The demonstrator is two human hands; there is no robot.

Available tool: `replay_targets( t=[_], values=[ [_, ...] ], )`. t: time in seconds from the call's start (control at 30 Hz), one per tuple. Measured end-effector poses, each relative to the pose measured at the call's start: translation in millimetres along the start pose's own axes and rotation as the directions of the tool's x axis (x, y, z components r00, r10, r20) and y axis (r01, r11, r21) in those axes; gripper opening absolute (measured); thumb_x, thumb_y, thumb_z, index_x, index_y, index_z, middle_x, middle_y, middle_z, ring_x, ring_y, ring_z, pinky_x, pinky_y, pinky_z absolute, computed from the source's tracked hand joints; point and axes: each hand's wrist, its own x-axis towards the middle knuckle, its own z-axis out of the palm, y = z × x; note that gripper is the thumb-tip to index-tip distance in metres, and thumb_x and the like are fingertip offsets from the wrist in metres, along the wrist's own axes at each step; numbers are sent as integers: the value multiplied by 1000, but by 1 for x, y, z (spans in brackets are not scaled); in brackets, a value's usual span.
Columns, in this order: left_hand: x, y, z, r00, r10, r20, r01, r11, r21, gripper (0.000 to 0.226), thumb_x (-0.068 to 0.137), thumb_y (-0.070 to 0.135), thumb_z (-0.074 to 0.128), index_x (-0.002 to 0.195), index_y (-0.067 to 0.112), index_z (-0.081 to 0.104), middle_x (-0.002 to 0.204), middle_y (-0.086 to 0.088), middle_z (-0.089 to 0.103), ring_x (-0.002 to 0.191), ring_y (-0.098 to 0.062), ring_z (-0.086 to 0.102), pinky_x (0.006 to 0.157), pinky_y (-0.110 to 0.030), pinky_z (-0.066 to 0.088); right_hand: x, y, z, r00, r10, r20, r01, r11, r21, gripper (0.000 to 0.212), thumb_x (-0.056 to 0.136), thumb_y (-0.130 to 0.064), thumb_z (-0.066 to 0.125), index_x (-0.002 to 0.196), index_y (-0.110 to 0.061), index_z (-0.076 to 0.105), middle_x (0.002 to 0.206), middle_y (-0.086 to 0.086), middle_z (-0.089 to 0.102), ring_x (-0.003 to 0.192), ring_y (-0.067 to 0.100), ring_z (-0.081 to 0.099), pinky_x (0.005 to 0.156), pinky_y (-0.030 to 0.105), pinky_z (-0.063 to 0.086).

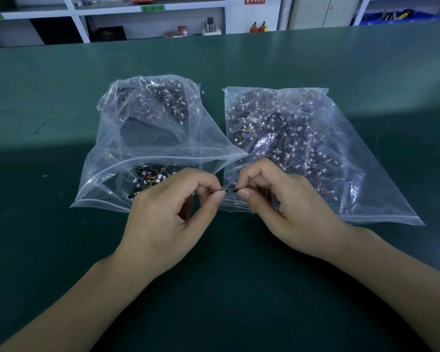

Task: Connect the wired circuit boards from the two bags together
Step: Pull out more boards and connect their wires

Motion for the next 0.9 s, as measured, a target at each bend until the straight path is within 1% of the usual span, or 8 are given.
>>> replay_targets(
  t=[0.23, 0.33, 0.4, 0.5, 0.63, 0.7, 0.77, 0.9],
  values=[
    [-2, 0, 0, 1000, -6, 8, 6, 1000, 11, 4, 101, 33, 68, 98, 32, 65, 83, 19, 60, 61, -16, 56, 54, -34, 47, 1, -1, 0, 1000, -5, -5, 5, 1000, -1, 7, 109, -27, 56, 115, -22, 54, 77, -8, 60, 67, 20, 58, 64, 39, 49],
    [-1, -2, -1, 998, -39, -50, 40, 999, 5, 2, 102, 32, 68, 100, 30, 67, 85, 17, 63, 62, -18, 57, 57, -31, 47, 3, -1, -3, 1000, 0, -13, -1, 999, -40, 25, 102, -38, 63, 124, -31, 53, 83, -12, 59, 73, 15, 59, 67, 28, 49],
    [0, -4, -2, 994, -63, -87, 62, 998, -8, 2, 102, 30, 68, 101, 30, 66, 85, 14, 64, 62, -19, 59, 57, -30, 46, 3, 1, -5, 1000, 2, 18, 0, 988, -153, 39, 93, -42, 69, 127, -31, 53, 89, -15, 58, 79, 4, 57, 74, 22, 46],
    [0, -3, -1, 993, -72, -97, 70, 997, -18, 4, 103, 27, 68, 101, 30, 65, 85, 13, 64, 61, -20, 58, 56, -29, 46, 3, 5, -5, 997, 27, 69, -6, 956, -293, 45, 82, -29, 75, 123, -27, 55, 91, -15, 57, 82, -8, 48, 86, 25, 45],
    [0, -2, -1, 997, -58, -59, 56, 998, -29, 4, 103, 25, 67, 101, 28, 67, 85, 17, 63, 62, -20, 58, 56, -28, 45, 4, 7, -5, 998, 61, 9, -56, 959, -278, 44, 80, -9, 76, 118, -24, 59, 88, -15, 56, 80, -5, 50, 83, 13, 38],
    [0, -1, -1, 999, -29, -15, 29, 999, -19, 4, 103, 25, 65, 101, 26, 68, 86, 18, 62, 62, -19, 58, 56, -30, 45, 5, 6, -7, 997, 72, -27, -77, 968, -237, 42, 81, -9, 75, 116, -27, 60, 88, -15, 58, 80, 2, 55, 77, 16, 42],
    [0, -2, 0, 1000, -4, 23, 4, 1000, -3, 6, 103, 24, 66, 99, 24, 70, 84, 19, 60, 63, -18, 58, 56, -33, 45, 5, 4, -7, 996, 67, -51, -76, 977, -201, 39, 82, -10, 74, 114, -28, 60, 88, -14, 59, 80, 9, 57, 73, 26, 49],
    [0, -5, 2, 998, 17, 54, -22, 997, 78, 8, 101, 25, 70, 94, 24, 73, 84, 18, 59, 66, -13, 57, 56, -37, 47, 5, 2, -7, 994, 34, -104, -50, 987, -155, 38, 82, -10, 70, 113, -29, 59, 87, -13, 60, 78, 14, 59, 68, 36, 52]
  ],
)
